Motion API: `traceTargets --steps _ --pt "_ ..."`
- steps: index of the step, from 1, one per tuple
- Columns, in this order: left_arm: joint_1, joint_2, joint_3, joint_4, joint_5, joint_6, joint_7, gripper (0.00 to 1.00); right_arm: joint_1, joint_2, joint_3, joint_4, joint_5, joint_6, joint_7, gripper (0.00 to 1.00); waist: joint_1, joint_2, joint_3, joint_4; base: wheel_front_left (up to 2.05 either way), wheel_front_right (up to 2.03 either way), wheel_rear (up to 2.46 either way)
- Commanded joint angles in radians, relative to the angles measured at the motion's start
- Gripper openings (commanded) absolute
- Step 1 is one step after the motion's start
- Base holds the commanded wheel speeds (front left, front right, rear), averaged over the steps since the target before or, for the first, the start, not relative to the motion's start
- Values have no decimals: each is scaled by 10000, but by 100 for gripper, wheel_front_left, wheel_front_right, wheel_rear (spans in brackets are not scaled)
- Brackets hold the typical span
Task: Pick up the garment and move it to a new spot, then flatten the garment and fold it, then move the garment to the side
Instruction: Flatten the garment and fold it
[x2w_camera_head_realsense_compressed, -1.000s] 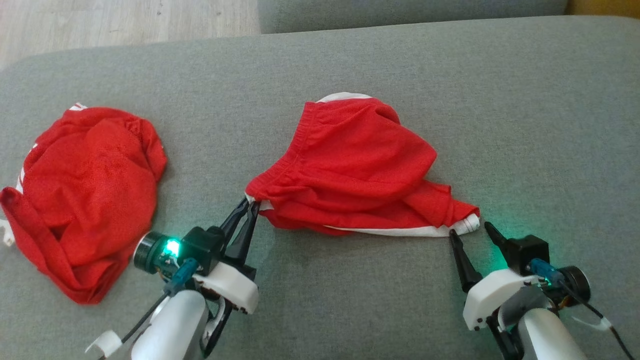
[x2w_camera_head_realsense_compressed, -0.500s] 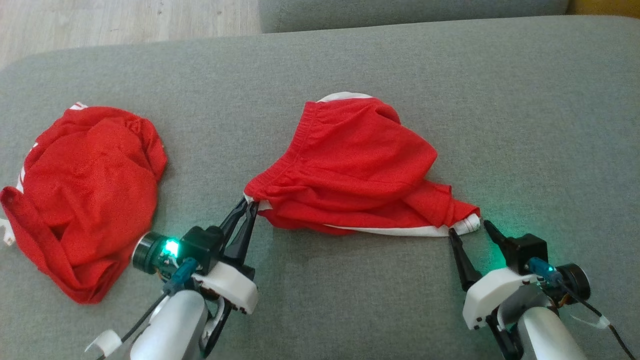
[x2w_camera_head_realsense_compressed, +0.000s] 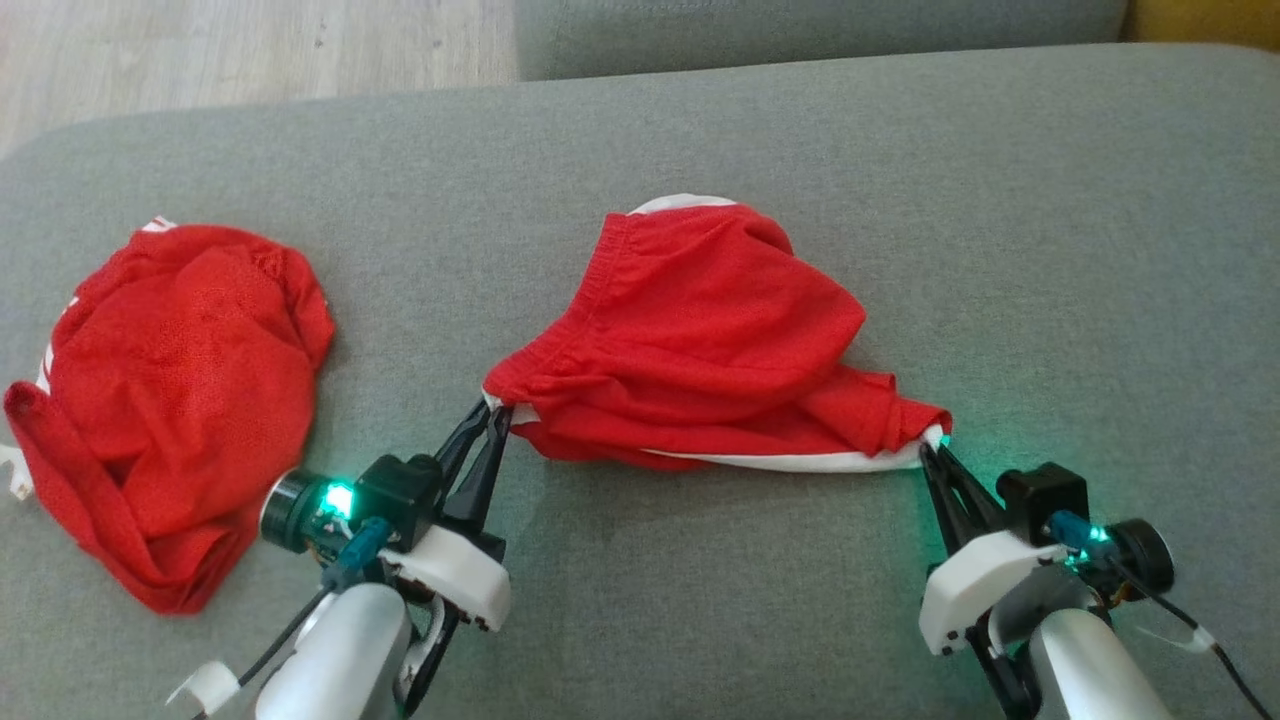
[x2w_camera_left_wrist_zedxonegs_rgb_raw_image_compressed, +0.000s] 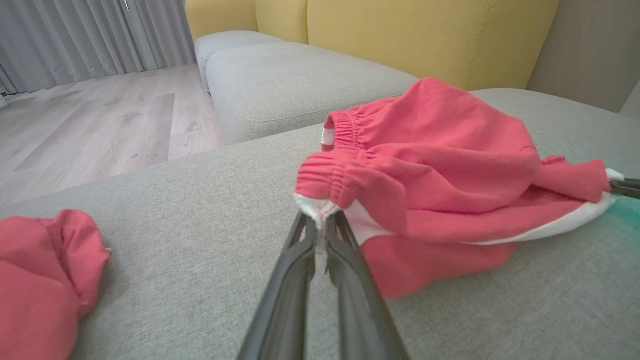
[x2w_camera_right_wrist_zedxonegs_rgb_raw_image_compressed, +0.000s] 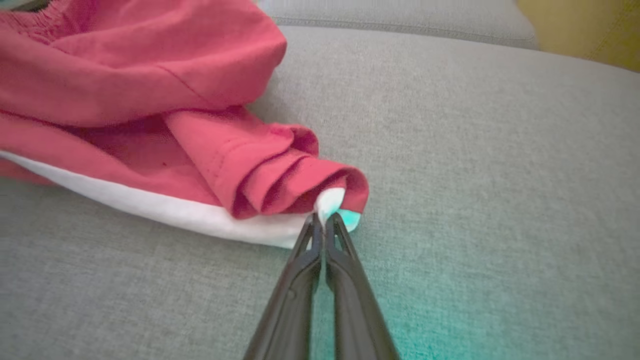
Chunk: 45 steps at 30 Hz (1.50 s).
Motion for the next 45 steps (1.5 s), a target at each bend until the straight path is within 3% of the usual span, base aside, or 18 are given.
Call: traceTargets --steps 1,6,13,22,26,32,39,45 --pt "-282 302 296 -252 -62 93 -35 0 -134 -55 306 -417 73 -7 -131 0 0 0 -80 -31 0 0 0" --pt "-372 570 358 -386 -84 114 93 0 -46 -131 992 -1088 1218 -7 103 0 0 0 -359 -140 0 0 0" --pt "-1493 1294 492 -1125 9 -106 1100 0 -362 -744 1749 -3296 3086 -7 854 0 0 0 -838 -240 0 0 0" --pt "-3861 1783 978 -2034 -502 -467 2775 0 -2492 -1393 1970 -5100 4222 -7 1693 0 0 0 -1336 -468 0 0 0" --pt "-4820 1790 1314 -2012 -750 -378 3262 0 -3920 -1390 1570 -5103 3878 -7 1462 0 0 0 -1516 -561 0 0 0" --pt "-5446 1644 1699 -2091 -841 79 3059 0 -5140 -1175 1128 -4785 2867 -7 1172 0 0 0 -1789 -567 0 0 0" --pt "-4976 1606 1713 -2874 -922 311 2908 0 -4919 -1358 1126 -5185 2388 -7 1272 0 0 0 -2075 -492 0 0 0" --pt "-3907 1750 1742 -4469 -1155 625 3287 0 -3877 -1556 950 -6307 2195 -7 1714 0 0 0 -2244 -432 0 0 0"
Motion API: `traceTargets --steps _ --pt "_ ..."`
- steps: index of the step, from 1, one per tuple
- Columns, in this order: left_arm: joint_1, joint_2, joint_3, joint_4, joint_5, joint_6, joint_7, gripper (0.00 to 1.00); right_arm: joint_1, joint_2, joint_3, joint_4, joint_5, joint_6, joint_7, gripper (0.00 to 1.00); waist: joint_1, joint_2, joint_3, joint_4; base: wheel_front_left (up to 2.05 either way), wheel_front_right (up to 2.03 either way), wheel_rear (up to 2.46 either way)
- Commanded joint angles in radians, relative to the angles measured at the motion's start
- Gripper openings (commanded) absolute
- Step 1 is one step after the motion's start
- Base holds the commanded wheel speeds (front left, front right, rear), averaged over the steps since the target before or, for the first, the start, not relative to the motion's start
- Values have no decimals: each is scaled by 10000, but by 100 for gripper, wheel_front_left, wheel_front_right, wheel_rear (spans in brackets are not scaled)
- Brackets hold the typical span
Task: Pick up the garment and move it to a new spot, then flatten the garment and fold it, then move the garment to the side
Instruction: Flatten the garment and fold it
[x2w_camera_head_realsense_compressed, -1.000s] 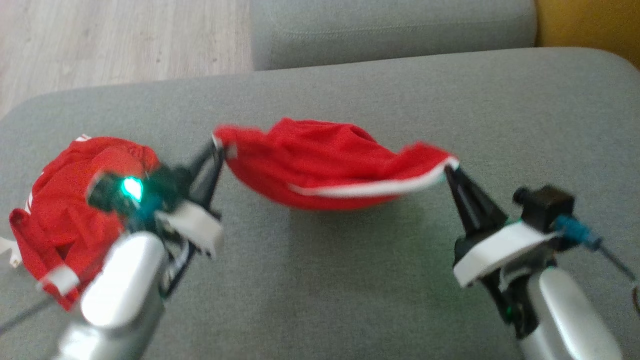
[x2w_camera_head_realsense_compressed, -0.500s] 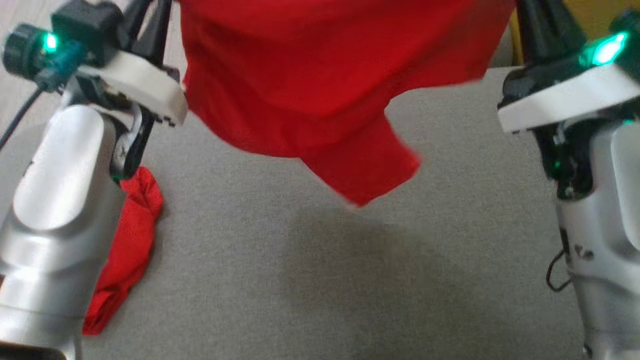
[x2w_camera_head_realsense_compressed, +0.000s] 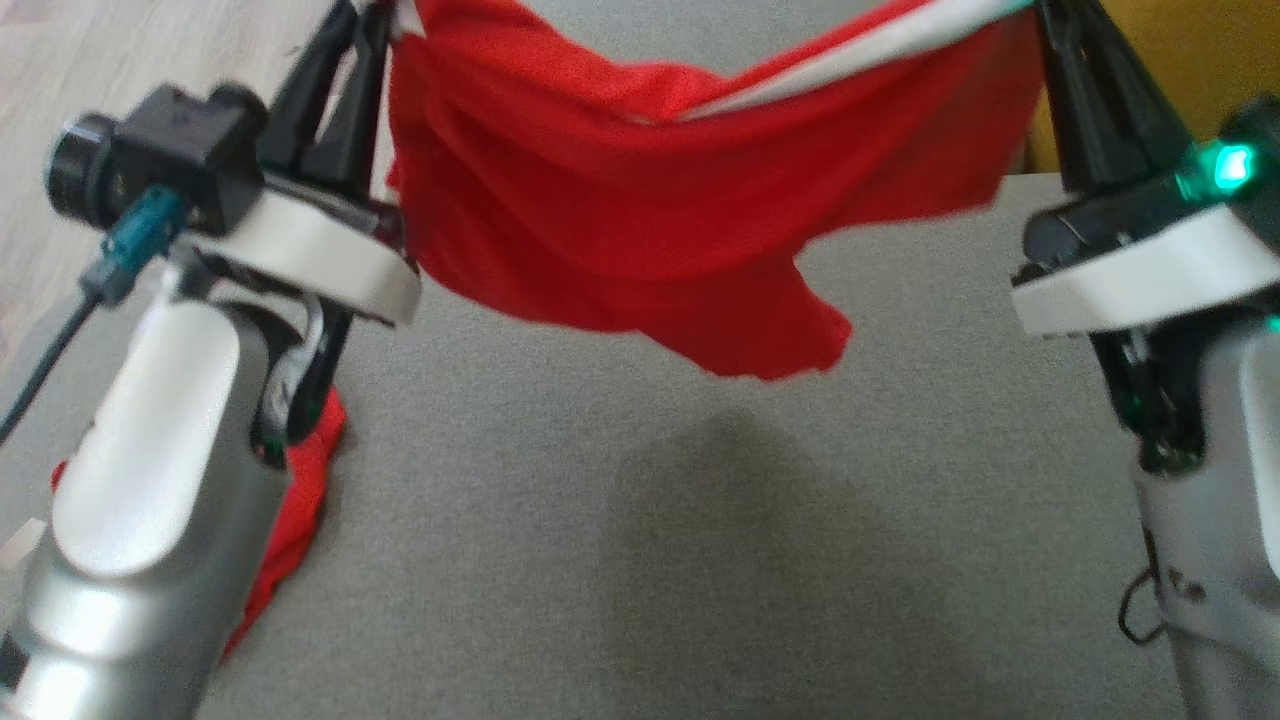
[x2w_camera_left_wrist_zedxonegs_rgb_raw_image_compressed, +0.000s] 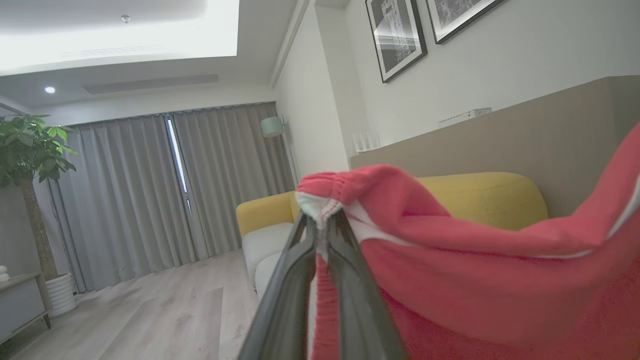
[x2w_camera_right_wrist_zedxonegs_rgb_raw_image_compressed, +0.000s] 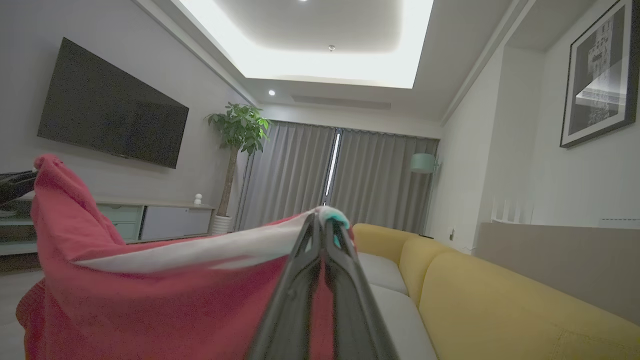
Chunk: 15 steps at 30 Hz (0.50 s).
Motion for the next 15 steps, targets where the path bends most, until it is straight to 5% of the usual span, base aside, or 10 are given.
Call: traceTargets --steps 1,9,15 --pt "-211 416 506 -733 -99 133 197 0 1 -22 -56 -619 -62 -7 194 0 1 -1 -14 27 0 0 0" --pt "753 784 531 -2516 -345 478 1164 0 901 108 -809 -2064 -129 -7 1094 0 1 -1 334 27 0 0 0" --pt "-359 530 444 -1577 -507 275 1403 0 -230 229 -1071 -632 180 -7 910 0 1 -1 1855 -16 0 0 0"
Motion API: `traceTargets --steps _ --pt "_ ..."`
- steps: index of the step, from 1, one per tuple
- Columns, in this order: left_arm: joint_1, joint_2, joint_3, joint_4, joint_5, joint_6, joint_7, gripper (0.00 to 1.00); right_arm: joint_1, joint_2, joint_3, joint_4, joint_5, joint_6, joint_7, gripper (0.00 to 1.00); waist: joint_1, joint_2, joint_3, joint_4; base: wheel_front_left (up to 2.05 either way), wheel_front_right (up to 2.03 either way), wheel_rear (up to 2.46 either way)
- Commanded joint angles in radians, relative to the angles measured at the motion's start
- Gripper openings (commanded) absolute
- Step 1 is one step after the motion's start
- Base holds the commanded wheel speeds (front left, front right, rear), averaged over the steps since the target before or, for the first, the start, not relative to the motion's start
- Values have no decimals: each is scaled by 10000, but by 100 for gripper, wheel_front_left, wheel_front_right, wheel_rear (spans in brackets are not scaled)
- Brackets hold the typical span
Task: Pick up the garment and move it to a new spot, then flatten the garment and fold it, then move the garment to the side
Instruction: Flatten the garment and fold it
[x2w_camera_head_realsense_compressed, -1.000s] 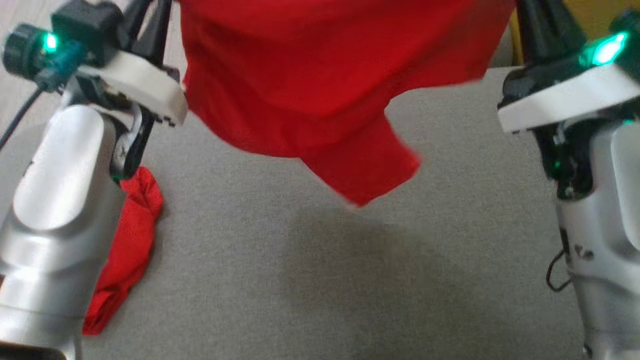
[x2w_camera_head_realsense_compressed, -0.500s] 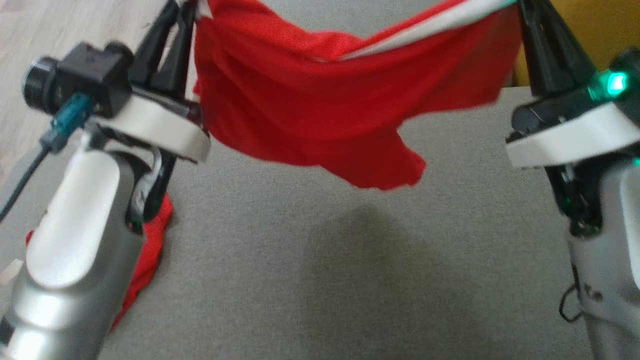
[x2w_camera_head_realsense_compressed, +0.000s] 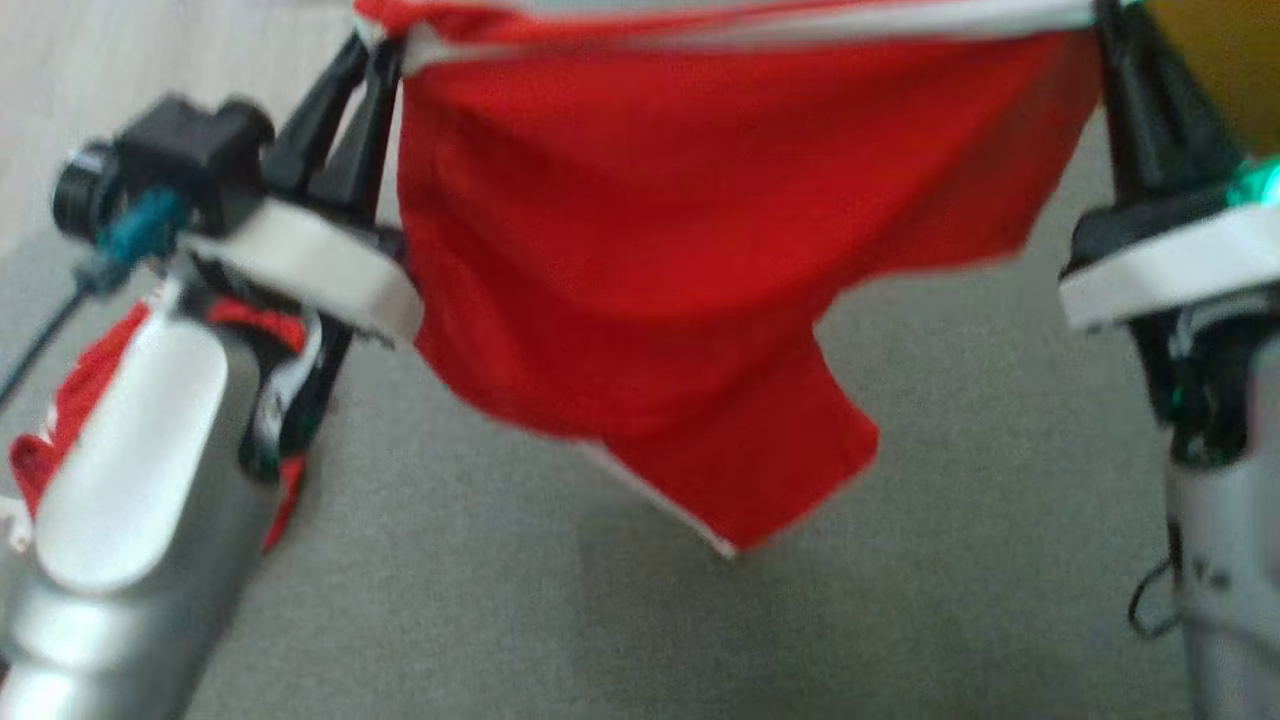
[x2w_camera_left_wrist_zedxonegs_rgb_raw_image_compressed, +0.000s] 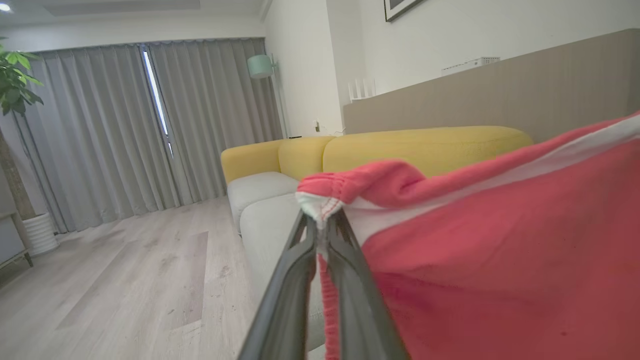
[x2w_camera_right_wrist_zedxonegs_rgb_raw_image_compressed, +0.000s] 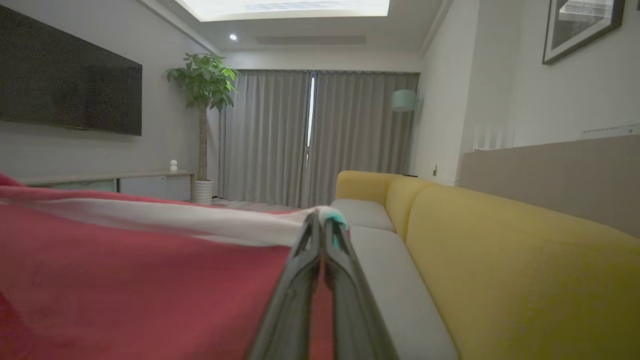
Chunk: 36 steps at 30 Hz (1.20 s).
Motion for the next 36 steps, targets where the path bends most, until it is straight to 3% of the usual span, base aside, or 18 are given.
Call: traceTargets --steps 1,8,15,22,28,36 --pt "-1483 164 470 106 49 -123 4 0 -1276 -135 79 42 -44 -7 -250 0 1 -1 1220 58 0 0 0" --pt "-4910 -191 295 3150 655 -837 -914 0 -5233 -1113 985 2840 -846 -7 -1905 0 1 -1 3508 -37 0 0 0" --pt "-7433 -751 593 6181 818 -1000 -2946 0 -7888 -909 889 5906 -1611 -7 -3660 0 1 -1 4448 -226 0 0 0" --pt "-7384 -1510 26 7962 836 -1342 -4028 0 -7750 -937 922 7959 -1958 -7 -4139 0 1 -1 4829 -29 0 0 0" --pt "-6149 -2051 -142 9105 334 -1552 -4675 0 -6627 -1268 1504 9465 -1620 -7 -4354 0 1 -1 4626 187 0 0 0" --pt "-3837 -1959 -932 9290 227 -1698 -5012 0 -5074 -2101 4115 9959 328 -7 -3748 0 1 -1 3472 272 0 0 0"
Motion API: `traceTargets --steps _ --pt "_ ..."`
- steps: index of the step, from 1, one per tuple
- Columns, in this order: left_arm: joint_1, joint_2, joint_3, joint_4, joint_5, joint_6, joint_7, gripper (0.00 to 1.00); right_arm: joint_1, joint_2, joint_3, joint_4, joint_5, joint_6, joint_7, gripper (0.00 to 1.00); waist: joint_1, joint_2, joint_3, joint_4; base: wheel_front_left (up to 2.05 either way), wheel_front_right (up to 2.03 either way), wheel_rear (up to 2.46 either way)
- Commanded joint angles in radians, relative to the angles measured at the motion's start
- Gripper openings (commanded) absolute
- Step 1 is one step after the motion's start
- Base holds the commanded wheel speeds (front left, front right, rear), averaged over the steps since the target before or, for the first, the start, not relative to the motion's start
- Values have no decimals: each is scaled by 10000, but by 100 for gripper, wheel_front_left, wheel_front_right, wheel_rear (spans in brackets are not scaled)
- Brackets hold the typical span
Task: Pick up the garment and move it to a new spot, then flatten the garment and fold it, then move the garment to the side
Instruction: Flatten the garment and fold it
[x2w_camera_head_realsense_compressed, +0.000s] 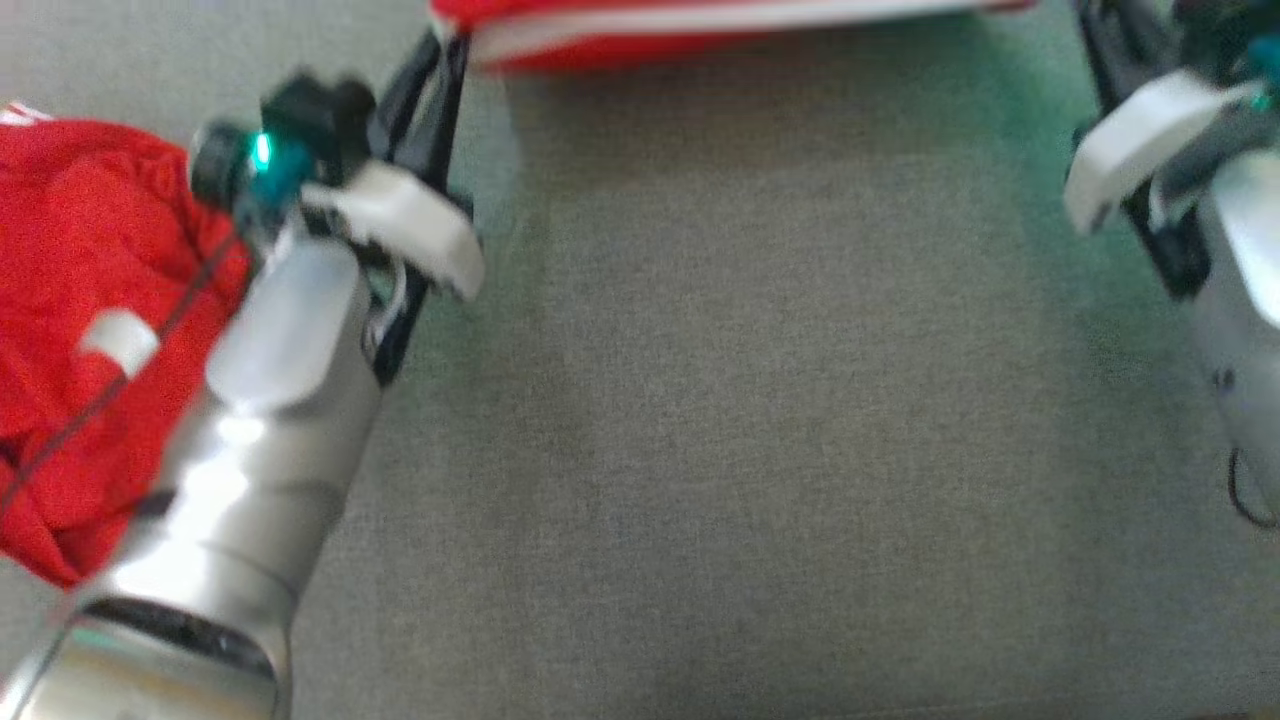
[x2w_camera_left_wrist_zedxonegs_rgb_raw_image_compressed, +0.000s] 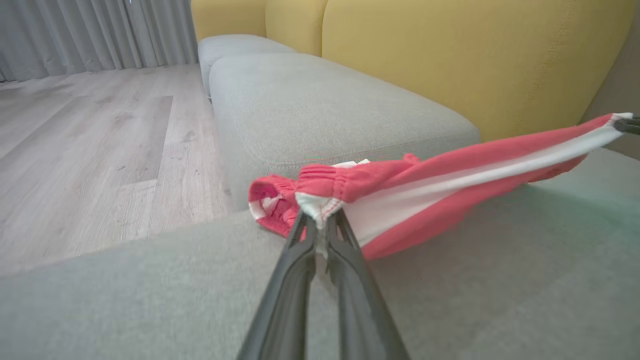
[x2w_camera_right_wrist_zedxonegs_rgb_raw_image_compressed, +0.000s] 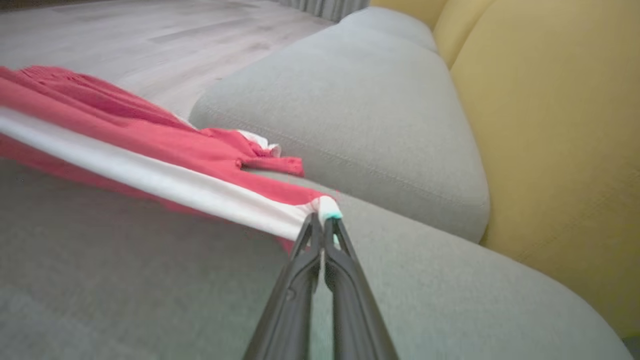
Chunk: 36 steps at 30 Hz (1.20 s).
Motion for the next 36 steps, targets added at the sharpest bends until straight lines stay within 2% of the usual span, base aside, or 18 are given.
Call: traceTargets --steps 1,9,13,18,28,36 --pt "173 481 182 -296 -102 38 -156 0 458 -458 564 -347 590 -9 252 0 2 0 -599 -5 0 0 0" --pt "2289 569 -253 -1093 9 43 -201 0 1951 -2289 3254 -1963 3424 -9 1979 0 2 0 -1949 -22 0 0 0" --pt "3157 630 -374 -1577 -20 143 -202 0 2487 -3195 4114 -2915 4587 -9 2730 0 2 0 -2475 -64 0 0 0" --pt "4236 868 -538 -2334 -50 341 -109 0 3134 -4009 4794 -3876 5543 -9 3380 0 2 0 -3112 -165 0 0 0" --pt "6535 1280 -847 -4861 -244 996 584 0 4458 -5021 4720 -5137 6386 -9 3619 0 2 0 -4065 -387 0 0 0" --pt "7870 1780 -932 -7583 -293 1777 1449 0 5656 -5839 3561 -6454 6642 -9 3963 0 2 0 -4099 -384 0 0 0"
